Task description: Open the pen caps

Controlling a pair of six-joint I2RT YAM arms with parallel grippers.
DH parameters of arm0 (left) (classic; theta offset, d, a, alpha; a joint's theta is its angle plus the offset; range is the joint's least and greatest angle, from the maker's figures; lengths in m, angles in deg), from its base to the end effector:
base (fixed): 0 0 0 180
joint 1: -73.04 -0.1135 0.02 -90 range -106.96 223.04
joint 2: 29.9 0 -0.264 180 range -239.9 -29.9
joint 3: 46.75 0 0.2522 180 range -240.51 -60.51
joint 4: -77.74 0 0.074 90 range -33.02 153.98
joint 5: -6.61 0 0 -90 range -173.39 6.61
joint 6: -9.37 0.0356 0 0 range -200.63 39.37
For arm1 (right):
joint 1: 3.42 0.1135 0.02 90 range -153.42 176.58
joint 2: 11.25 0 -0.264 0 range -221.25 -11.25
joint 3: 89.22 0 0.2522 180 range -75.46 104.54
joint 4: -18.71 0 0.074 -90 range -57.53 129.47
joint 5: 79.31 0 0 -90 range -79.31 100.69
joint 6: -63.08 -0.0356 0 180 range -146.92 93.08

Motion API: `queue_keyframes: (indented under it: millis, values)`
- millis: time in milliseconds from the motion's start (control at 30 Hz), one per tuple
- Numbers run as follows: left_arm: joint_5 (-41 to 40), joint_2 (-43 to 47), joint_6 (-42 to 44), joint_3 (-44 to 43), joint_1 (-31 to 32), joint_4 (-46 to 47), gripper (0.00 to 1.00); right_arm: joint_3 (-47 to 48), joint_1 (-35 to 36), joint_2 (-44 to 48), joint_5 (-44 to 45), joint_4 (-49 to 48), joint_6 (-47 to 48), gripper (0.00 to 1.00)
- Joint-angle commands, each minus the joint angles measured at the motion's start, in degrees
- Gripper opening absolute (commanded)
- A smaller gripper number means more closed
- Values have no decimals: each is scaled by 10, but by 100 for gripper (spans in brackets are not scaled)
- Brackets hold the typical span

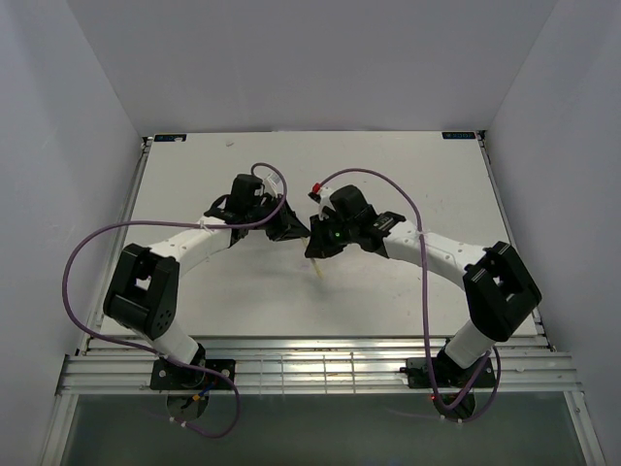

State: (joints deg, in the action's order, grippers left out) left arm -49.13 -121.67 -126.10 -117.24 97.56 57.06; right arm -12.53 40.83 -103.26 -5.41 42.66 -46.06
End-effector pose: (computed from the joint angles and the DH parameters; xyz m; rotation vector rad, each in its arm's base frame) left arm 0.3011 -0.1594 0.2167 -0.1163 2.5085 -1.2640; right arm 0.2483 0.2557 0.2422 -0.6736 2.2899 0.8798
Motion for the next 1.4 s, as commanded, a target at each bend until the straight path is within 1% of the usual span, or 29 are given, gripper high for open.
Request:
queue_keyframes:
  millis: [0,67,100,167,200,233,300,333,367,467,500,567,600,633,667,700,733,767,800,833,900,1000,1067,1300,1367]
  values:
    - [-8,-3,-14,-52,1,-21,0,23,24,-10,52,3,18,8]
    - [-36,-14,-16,-88,-7,-44,0,31,48,-12,131,47,32,8]
    - [-43,-17,-21,-99,-11,-57,0,35,74,-12,223,59,47,8]
    - [-55,-24,-23,-127,-31,-70,0,41,96,-22,310,103,52,8]
    - [-56,-27,-29,-135,-40,-74,0,42,115,-25,391,116,53,8]
    - [-53,-31,-33,-140,-51,-74,0,42,122,-28,430,128,54,8]
    - [-22,-40,-44,-142,-85,-56,0,35,130,-25,479,139,53,8]
    - [-10,-42,-51,-140,-94,-50,0,21,129,-11,476,132,55,8]
    - [10,-43,-52,-132,-110,-31,0,12,127,-1,465,120,59,8]
    - [34,-30,-54,-105,-132,8,0,-11,101,28,360,70,69,8]
    - [44,-25,-53,-89,-133,36,0,-15,82,32,286,58,73,8]
    - [42,-22,-20,-90,-135,26,0,-25,63,44,221,30,74,8]
    - [44,-23,-5,-97,-135,21,0,-29,39,45,123,18,73,8]
    - [38,-24,8,-102,-135,5,0,-33,28,45,81,-5,67,8]
    - [31,-23,33,-108,-136,-20,0,-41,16,41,-8,-17,50,8]
    - [27,-22,47,-117,-136,-26,0,-47,-7,37,-50,-30,39,8]
    - [21,-18,60,-122,-136,-30,0,-52,-16,29,-87,-58,28,8]
    - [14,-15,77,-124,-136,-40,0,-56,-21,23,-118,-71,18,8]
    - [9,-12,87,-133,-136,-44,0,-62,-25,11,-174,-83,2,8]
    - [-1,-10,96,-138,-135,-49,0,-63,-26,8,-197,-95,-7,8]
    - [-30,-4,113,-146,-136,-74,0,-73,-28,7,-212,-123,-26,8]
    - [-95,-3,133,-166,-135,-112,0,-82,-42,25,-170,-126,-24,8]
    - [-118,-8,142,-176,-136,-133,0,-83,-60,38,-176,-123,-20,8]
    - [-154,-30,155,-175,-137,-145,0,-70,-134,54,-174,-103,10,8]
    - [-157,-40,159,-176,-136,-151,0,-62,-151,52,-172,-82,21,8]
